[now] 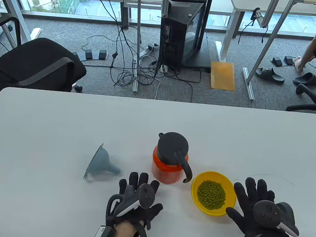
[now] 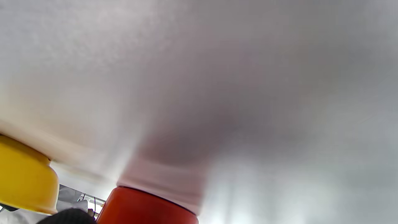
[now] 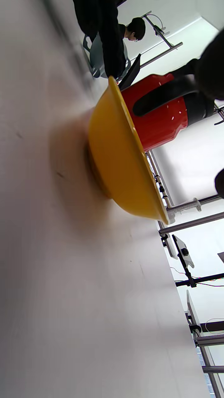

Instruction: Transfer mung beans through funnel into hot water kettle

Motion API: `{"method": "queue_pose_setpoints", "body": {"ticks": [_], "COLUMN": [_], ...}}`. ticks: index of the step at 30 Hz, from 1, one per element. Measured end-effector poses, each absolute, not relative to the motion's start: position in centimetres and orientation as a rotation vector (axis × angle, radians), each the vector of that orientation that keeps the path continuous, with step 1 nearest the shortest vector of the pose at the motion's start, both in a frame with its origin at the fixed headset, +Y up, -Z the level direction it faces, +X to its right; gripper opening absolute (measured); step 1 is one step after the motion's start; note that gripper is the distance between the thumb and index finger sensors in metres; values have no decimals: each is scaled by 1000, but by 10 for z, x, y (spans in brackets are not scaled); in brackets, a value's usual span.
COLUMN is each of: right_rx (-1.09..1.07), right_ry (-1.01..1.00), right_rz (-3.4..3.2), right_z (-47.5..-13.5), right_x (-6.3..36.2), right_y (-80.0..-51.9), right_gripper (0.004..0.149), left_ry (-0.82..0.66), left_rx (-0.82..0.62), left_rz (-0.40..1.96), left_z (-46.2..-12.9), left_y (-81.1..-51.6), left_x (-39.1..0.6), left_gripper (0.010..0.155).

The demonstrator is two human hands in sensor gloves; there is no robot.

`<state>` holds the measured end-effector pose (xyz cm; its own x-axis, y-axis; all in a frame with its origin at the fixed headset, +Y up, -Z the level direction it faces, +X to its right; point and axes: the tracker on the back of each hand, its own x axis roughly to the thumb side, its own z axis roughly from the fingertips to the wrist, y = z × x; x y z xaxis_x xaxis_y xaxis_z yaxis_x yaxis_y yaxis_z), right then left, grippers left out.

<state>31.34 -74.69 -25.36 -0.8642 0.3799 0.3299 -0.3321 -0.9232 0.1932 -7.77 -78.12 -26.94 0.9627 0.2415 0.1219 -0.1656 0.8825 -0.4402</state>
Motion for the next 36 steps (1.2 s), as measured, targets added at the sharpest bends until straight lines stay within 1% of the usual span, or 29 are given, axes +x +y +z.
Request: {"method": "queue_pose_setpoints", "body": {"ticks": [6,11,17,18,20,23,25,27,30,34,36], "right_rx": [503,487,471,466,463,461,463,470,482,495,497], "right_ry": [225,219,213,215,217,224,224,228,233,222,223], "right_rz": [2675,2657,2591,2580,2565,2538,2522,2501,2484,2463,2458], "right_z": [-255,-254,-255,-256,-256,-256,-256,-256,-256,-255,-255], "right_x": [317,322,331,333,335,338,339,340,341,341,342], "right_y": [-751,-752,-754,-754,-755,-756,-756,-757,-756,-755,-755], "right_gripper": [91,91,91,90,90,90,91,90,90,90,90], "left_ry": [-199,-197,-175,-176,-162,-128,-93,-62,-11,18,15], "left_rx": [-456,-456,-459,-449,-429,-393,-365,-330,-315,-304,-303], "left_rz": [256,275,218,221,228,245,251,261,268,266,262], "left_z": [-270,-270,-271,-272,-275,-280,-286,-292,-302,-319,-326], "left_y": [-784,-786,-783,-778,-767,-743,-720,-696,-670,-643,-636], "left_x": [-77,-77,-73,-73,-73,-75,-78,-79,-79,-69,-62], "left_gripper": [88,88,91,93,92,87,83,82,82,81,81]}}
